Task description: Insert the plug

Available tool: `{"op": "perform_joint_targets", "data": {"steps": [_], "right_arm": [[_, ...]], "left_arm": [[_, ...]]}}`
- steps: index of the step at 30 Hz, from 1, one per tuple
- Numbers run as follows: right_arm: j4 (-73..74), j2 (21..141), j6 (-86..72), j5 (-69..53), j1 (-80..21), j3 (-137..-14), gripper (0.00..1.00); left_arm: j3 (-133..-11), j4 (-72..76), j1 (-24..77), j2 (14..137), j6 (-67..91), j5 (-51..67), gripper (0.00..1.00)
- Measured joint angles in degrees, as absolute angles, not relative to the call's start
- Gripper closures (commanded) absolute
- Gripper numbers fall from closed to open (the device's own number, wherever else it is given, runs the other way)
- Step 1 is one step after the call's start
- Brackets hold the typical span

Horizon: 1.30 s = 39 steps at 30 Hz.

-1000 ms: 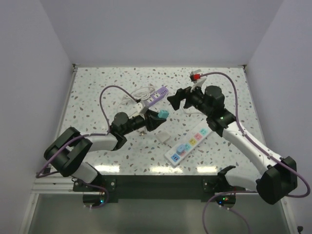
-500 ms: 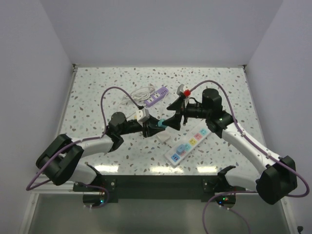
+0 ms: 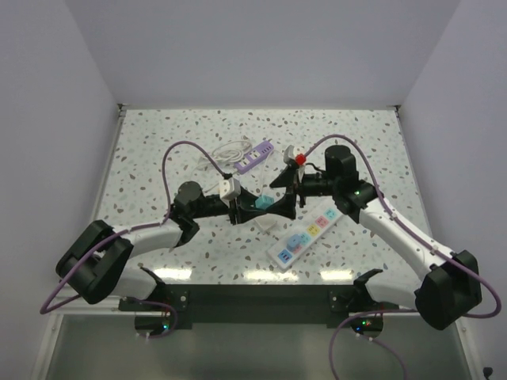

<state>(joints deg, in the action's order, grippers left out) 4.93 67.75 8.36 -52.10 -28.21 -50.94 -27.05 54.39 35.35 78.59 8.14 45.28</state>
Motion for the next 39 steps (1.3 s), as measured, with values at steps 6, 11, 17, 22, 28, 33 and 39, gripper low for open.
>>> {"op": "perform_joint_targets", "data": {"steps": [6, 11, 17, 22, 28, 33, 39], "right_arm": [[5.1, 71.6, 9.0, -52.5, -28.6, -51.0, 0.15], [6.3, 74.0, 10.4, -52.4, -29.9, -51.5, 0.35], [6.3, 73.8, 11.3, -53.6, -30.2, -51.6, 0.81], [6.4, 73.8, 12.1, -54.1, -30.1, -51.6, 1.00], [5.9, 73.5, 11.4, -53.4, -30.1, -51.5, 1.00], [6.9, 72.7, 9.4, -45.9, -30.3, -52.0, 1.00], [10.8, 68.9, 5.1, -34.2, -30.3, -53.5, 1.00]], "left_arm": [[-27.0, 54.9, 35.4, 78.6, 8.4, 46.3, 1.00], [-27.0, 55.2, 35.4, 78.6, 8.4, 46.7, 1.00], [-26.9, 54.8, 34.9, 78.7, 9.2, 46.9, 1.00], [-26.9, 55.0, 34.9, 78.8, 9.9, 47.1, 0.99], [-26.9, 55.4, 34.9, 79.0, 9.8, 46.7, 0.45], [-26.9, 55.0, 35.0, 78.9, 9.3, 44.4, 0.24], [-26.3, 51.6, 35.0, 74.3, 6.5, 37.6, 0.21]]}}
